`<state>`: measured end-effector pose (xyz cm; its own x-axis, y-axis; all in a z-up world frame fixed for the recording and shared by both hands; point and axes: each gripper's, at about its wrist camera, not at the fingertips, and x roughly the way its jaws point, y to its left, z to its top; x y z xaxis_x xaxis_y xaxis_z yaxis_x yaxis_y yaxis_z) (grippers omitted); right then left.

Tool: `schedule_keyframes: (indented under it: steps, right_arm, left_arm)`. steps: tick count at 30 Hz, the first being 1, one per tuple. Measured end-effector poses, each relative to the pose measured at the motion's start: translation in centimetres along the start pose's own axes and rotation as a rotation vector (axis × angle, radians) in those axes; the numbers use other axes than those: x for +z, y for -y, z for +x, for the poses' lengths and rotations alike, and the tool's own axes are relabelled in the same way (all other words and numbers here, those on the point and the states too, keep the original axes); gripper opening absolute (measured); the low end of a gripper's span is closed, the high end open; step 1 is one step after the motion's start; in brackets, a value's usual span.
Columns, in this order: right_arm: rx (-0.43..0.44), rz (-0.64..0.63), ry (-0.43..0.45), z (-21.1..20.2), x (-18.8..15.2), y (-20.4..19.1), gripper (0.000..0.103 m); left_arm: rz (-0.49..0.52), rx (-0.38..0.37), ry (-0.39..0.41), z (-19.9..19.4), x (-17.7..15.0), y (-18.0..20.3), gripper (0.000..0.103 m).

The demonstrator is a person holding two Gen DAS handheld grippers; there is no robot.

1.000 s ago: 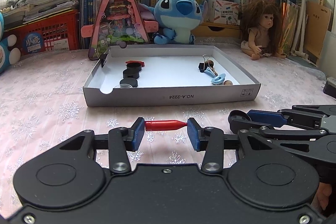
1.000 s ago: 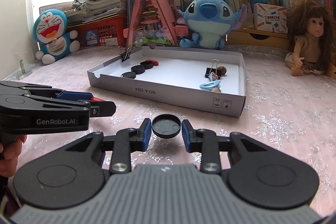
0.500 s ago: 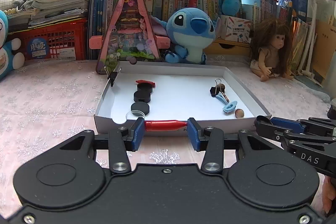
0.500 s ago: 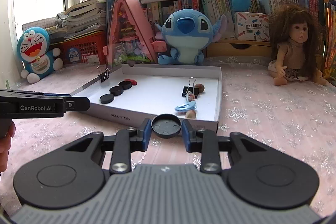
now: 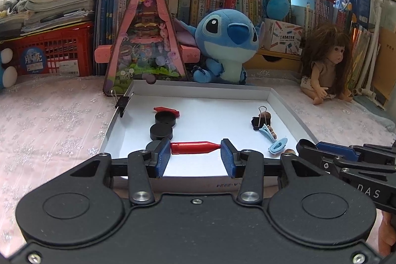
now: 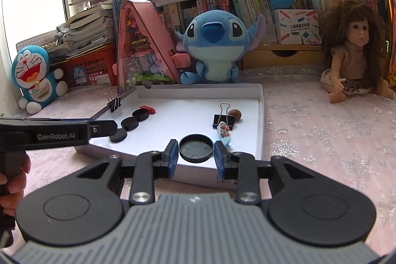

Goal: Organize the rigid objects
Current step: 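Carry red marker and black lid into the tray and open both grippers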

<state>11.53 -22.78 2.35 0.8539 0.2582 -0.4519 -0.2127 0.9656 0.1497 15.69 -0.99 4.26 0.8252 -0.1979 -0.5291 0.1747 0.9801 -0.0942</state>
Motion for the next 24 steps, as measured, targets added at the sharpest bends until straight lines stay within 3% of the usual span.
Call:
schedule_keyframes:
  steps: [12,24]
  right_arm:
    - [-0.011,-0.027,-0.015,3.9,1.3,-0.4,0.037]
    - [-0.029,-0.020,-0.028,5.9,1.2,-0.5,0.037]
  left_arm:
    - [0.027,0.034,-0.054,5.2,0.8,0.0,0.042]
    - [0.048,0.046,-0.054,6.3,0.2,0.4,0.042]
